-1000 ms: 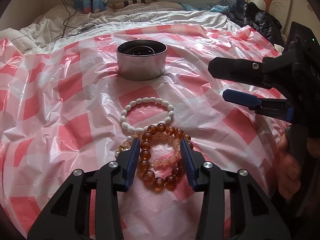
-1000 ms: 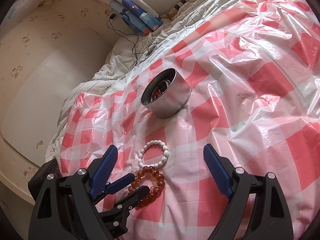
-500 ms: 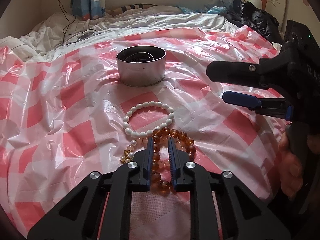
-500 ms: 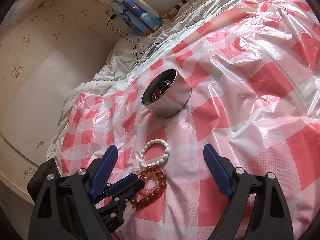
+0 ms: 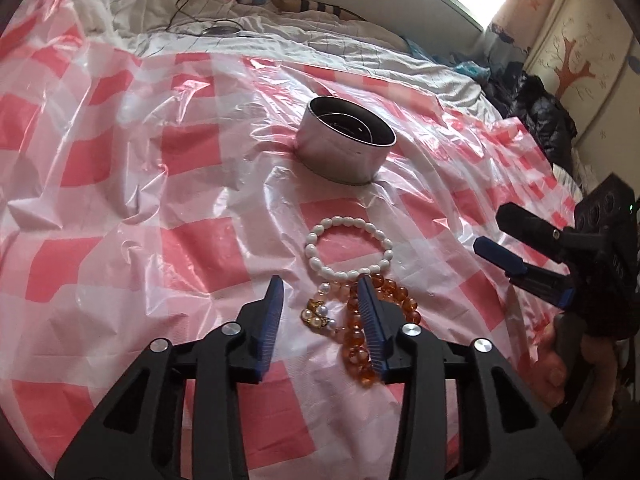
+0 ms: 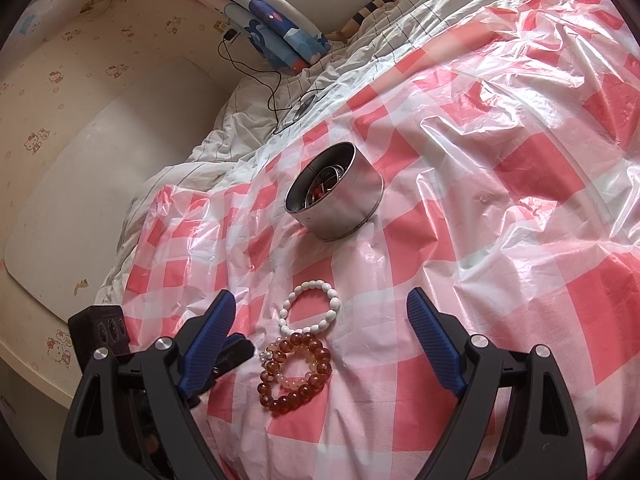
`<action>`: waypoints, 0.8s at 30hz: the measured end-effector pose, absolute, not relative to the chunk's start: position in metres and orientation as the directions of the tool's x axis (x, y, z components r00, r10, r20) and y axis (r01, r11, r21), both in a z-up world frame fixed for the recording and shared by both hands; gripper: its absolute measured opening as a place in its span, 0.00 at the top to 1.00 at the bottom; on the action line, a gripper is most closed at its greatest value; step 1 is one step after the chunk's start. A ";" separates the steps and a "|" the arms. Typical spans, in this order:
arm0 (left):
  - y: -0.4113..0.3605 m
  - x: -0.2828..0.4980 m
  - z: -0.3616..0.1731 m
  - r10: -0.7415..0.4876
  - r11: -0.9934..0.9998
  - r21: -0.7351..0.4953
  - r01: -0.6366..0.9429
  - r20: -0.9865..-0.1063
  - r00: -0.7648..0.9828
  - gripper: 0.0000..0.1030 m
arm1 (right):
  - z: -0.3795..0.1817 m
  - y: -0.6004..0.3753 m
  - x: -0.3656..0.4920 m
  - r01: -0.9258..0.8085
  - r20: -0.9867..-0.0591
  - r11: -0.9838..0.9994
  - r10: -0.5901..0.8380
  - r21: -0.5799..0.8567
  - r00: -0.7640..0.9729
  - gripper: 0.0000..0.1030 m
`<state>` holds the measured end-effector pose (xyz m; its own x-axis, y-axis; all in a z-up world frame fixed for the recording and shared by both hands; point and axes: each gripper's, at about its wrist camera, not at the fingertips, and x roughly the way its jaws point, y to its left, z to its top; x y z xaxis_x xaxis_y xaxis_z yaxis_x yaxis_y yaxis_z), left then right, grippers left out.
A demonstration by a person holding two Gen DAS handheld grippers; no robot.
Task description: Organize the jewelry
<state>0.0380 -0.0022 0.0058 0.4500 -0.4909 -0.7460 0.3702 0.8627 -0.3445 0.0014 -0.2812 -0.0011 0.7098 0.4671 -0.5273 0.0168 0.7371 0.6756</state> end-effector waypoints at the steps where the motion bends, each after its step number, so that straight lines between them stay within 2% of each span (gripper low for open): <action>1: 0.003 0.039 0.005 -0.501 0.859 -0.364 0.360 -0.741 0.447 0.59 | -0.001 -0.282 0.001 0.017 -0.524 0.734 0.468 0.679 0.712 0.18; 4: 0.004 0.035 0.007 -0.500 0.858 -0.345 0.381 -0.731 0.463 0.57 | -0.001 -0.285 0.000 0.017 -0.513 0.723 0.474 0.691 0.716 0.18; 11: -0.041 0.008 0.003 -0.418 0.839 -0.108 0.534 -0.756 0.504 0.56 | 0.003 -0.286 -0.001 -0.004 -0.490 0.712 0.488 0.702 0.722 0.18; 14: -0.053 0.008 -0.006 -0.396 0.838 -0.081 0.540 -0.770 0.499 0.56 | 0.004 -0.287 -0.001 -0.010 -0.481 0.706 0.494 0.709 0.724 0.18; 22: -0.055 0.010 0.000 -0.412 0.847 -0.090 0.524 -0.734 0.540 0.56 | 0.006 -0.286 -0.001 -0.026 -0.467 0.694 0.511 0.720 0.722 0.17; 24: -0.060 0.012 -0.005 -0.402 0.838 -0.076 0.540 -0.756 0.517 0.57 | 0.006 -0.286 0.000 -0.029 -0.464 0.691 0.515 0.722 0.721 0.17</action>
<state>0.0115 -0.0599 -0.0053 0.5172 -0.4019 -0.7556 0.5397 0.8384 -0.0764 -0.0003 -0.2857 0.0059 0.7207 0.5148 -0.4644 -0.0287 0.6914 0.7219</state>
